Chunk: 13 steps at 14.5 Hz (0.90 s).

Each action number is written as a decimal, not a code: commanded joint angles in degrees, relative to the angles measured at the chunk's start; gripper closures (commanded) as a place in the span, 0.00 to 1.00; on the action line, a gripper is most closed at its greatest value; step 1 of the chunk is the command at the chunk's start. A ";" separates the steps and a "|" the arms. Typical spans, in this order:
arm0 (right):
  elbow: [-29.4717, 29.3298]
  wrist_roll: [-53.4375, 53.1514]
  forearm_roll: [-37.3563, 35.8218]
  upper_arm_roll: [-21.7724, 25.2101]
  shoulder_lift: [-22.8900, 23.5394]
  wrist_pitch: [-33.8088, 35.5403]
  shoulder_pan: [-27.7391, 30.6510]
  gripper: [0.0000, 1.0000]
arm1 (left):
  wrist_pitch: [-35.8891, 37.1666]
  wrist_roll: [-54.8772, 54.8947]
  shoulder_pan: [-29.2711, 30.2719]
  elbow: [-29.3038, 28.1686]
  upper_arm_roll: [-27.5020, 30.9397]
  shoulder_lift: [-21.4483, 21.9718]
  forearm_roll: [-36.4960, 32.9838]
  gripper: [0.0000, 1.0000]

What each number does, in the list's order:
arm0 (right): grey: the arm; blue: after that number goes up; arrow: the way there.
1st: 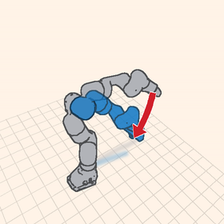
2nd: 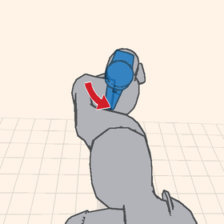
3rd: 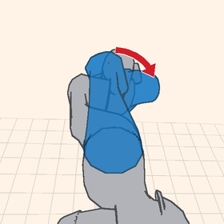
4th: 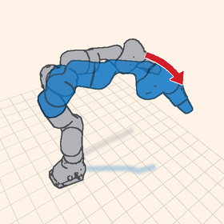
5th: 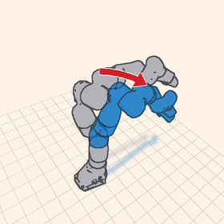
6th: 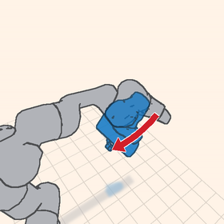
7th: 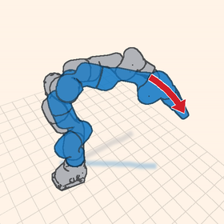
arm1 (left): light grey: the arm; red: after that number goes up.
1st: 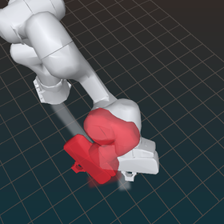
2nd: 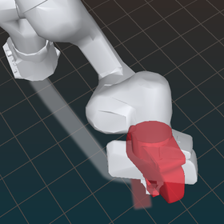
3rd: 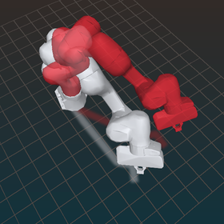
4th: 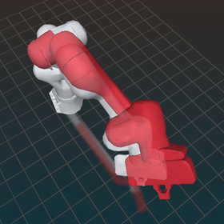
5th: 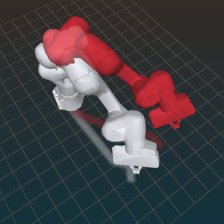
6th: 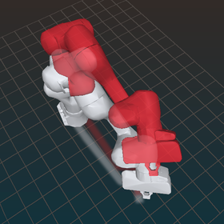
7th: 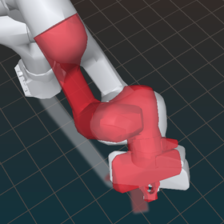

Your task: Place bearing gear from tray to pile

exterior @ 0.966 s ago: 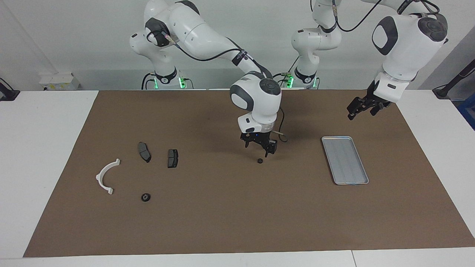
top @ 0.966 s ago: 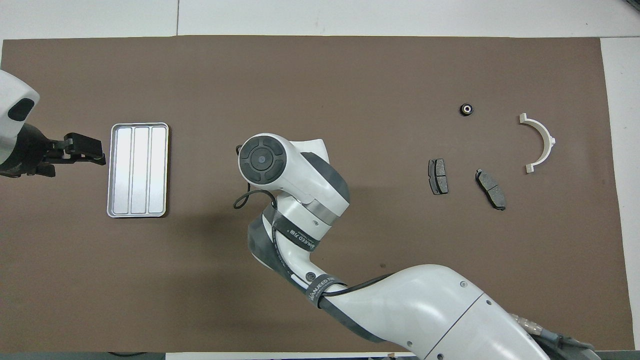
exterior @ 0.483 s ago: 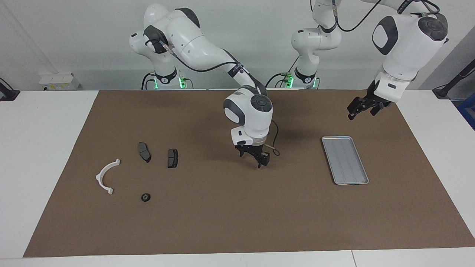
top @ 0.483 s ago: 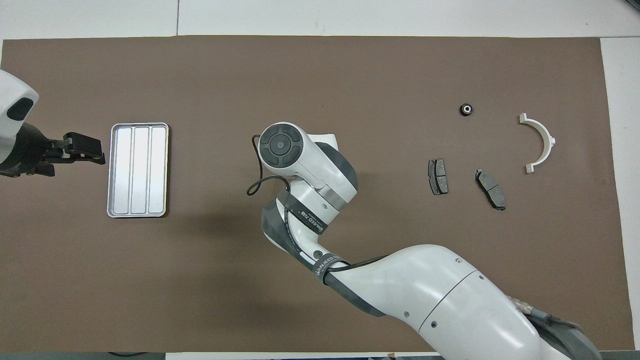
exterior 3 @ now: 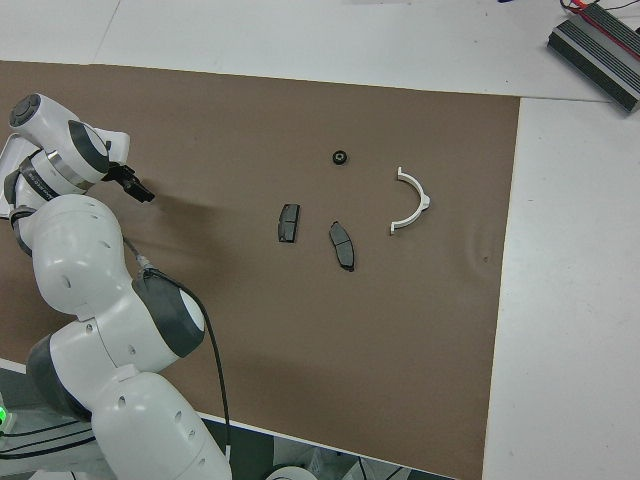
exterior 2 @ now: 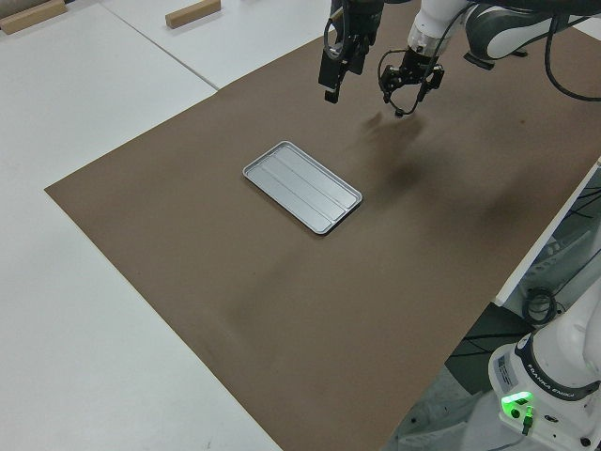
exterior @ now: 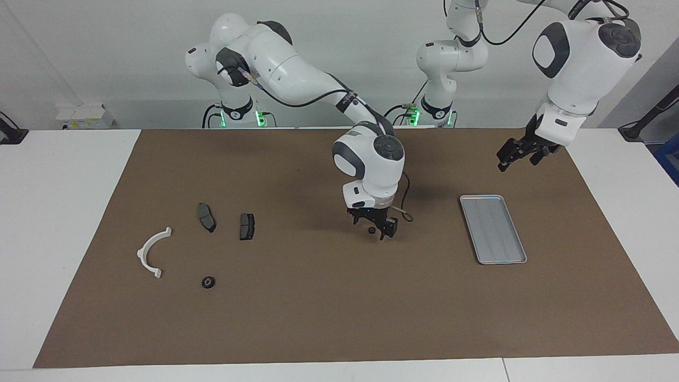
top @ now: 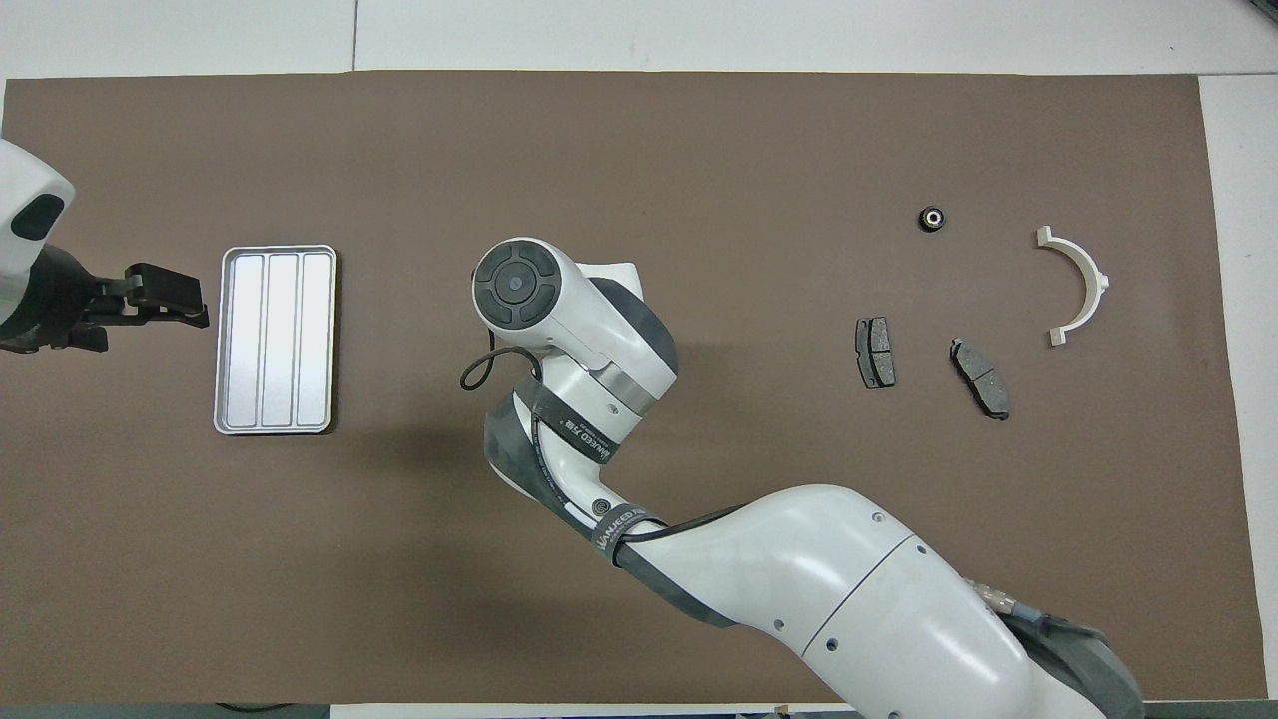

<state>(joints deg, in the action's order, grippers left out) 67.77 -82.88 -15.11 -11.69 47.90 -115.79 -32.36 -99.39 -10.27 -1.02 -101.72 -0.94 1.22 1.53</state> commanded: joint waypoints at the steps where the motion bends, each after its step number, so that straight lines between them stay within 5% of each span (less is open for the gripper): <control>1: -2.55 -1.50 -1.42 -0.44 3.08 -1.10 -0.78 0.00 | 1.13 0.60 0.41 1.25 0.06 -0.17 0.23 0.00; 7: -2.55 -1.41 -1.42 -0.35 3.08 -0.84 -0.69 0.02 | 7.80 0.86 0.23 9.24 -0.38 -1.05 0.41 0.00; 9: -2.55 -1.41 -1.42 -0.35 3.08 -1.19 -0.60 0.16 | 7.47 0.69 0.23 9.34 -0.20 -0.78 0.41 0.00; 13: -2.20 -1.41 -1.33 -0.35 3.25 -2.60 -0.25 0.64 | 7.64 0.34 0.23 8.82 -0.37 -0.43 0.41 0.00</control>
<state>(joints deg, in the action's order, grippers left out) 66.03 -82.92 -15.16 -11.50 49.70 -116.45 -33.29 -93.11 -10.20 -1.03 -93.72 -1.25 1.21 1.53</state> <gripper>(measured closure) 0.335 0.000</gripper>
